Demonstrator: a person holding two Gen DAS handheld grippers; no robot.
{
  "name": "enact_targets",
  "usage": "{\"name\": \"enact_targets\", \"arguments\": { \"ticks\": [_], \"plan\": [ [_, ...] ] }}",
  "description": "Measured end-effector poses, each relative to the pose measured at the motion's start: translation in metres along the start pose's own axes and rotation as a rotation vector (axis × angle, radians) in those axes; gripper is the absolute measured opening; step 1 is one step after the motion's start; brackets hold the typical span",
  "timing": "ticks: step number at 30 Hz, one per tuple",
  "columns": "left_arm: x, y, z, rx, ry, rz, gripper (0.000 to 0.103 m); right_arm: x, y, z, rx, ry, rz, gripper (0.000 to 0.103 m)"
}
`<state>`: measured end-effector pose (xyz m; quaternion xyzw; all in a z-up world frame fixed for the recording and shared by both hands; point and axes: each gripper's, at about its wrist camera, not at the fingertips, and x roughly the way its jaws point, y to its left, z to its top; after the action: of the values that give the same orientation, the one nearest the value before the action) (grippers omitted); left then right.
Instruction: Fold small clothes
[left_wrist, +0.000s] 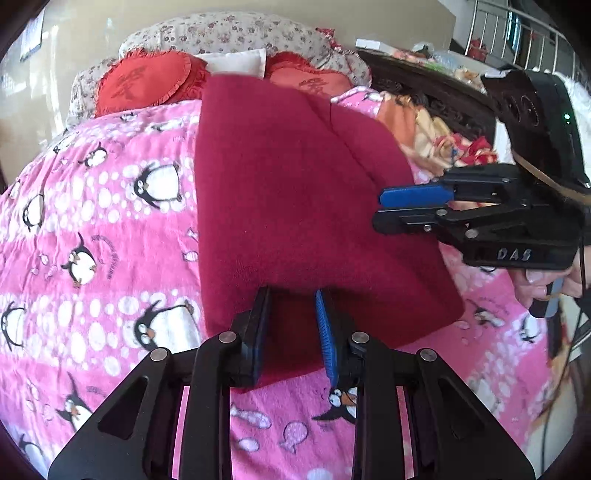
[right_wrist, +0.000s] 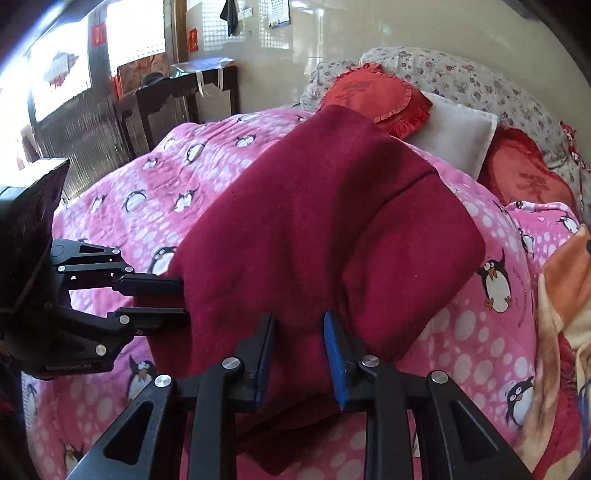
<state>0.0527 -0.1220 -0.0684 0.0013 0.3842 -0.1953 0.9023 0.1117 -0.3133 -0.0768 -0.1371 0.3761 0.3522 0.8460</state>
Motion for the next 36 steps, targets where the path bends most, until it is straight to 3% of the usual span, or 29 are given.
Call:
{"name": "enact_targets", "arguments": {
  "ticks": [2, 4, 7, 10, 13, 14, 16, 19, 21, 22, 23, 24, 26, 32, 36],
  "plan": [
    [-0.017, 0.004, 0.013, 0.002, -0.062, -0.007, 0.023, -0.018, -0.009, 0.008, 0.039, -0.059, 0.028, 0.026],
    [-0.021, 0.011, 0.042, -0.003, -0.113, -0.012, 0.023, -0.032, -0.027, 0.025, 0.117, -0.152, -0.042, 0.028],
    [0.001, 0.019, 0.105, -0.015, -0.129, -0.02, 0.023, -0.03, -0.048, 0.044, 0.233, -0.201, -0.179, 0.028],
    [0.048, 0.037, 0.16, -0.075, -0.058, -0.007, 0.023, -0.01, -0.058, 0.055, 0.283, -0.186, -0.233, 0.028],
    [0.108, 0.052, 0.177, -0.107, 0.133, 0.013, 0.023, 0.02, -0.066, 0.05, 0.292, -0.109, -0.235, 0.029],
    [0.118, 0.055, 0.175, -0.109, 0.174, 0.016, 0.024, 0.032, -0.068, 0.048, 0.299, -0.069, -0.258, 0.031],
    [0.118, 0.057, 0.178, -0.104, 0.159, 0.024, 0.023, 0.037, -0.077, 0.042, 0.336, -0.078, -0.256, 0.034],
    [0.091, 0.057, 0.18, -0.106, 0.124, -0.018, 0.023, 0.01, -0.086, 0.036, 0.413, -0.141, -0.16, 0.035],
    [0.061, 0.06, 0.173, -0.087, 0.06, -0.059, 0.032, -0.011, -0.092, 0.021, 0.465, -0.203, -0.129, 0.054],
    [0.044, 0.063, 0.163, -0.078, 0.026, -0.082, 0.054, -0.019, -0.095, 0.013, 0.5, -0.234, -0.116, 0.073],
    [0.029, 0.066, 0.149, -0.069, -0.007, -0.101, 0.078, -0.029, -0.101, -0.003, 0.56, -0.28, -0.086, 0.081],
    [0.019, 0.065, 0.137, -0.062, -0.031, -0.11, 0.084, -0.032, -0.103, -0.014, 0.602, -0.299, -0.045, 0.081],
    [0.011, 0.069, 0.107, -0.058, -0.047, -0.13, 0.085, -0.027, -0.107, -0.033, 0.682, -0.311, 0.056, 0.081],
    [0.047, 0.08, 0.06, -0.207, 0.063, -0.293, 0.085, 0.006, -0.096, -0.047, 0.747, -0.34, 0.255, 0.081],
    [0.059, 0.088, 0.04, -0.35, 0.076, -0.382, 0.085, 0.028, -0.085, -0.043, 0.706, -0.267, 0.264, 0.082]
  ]
}}
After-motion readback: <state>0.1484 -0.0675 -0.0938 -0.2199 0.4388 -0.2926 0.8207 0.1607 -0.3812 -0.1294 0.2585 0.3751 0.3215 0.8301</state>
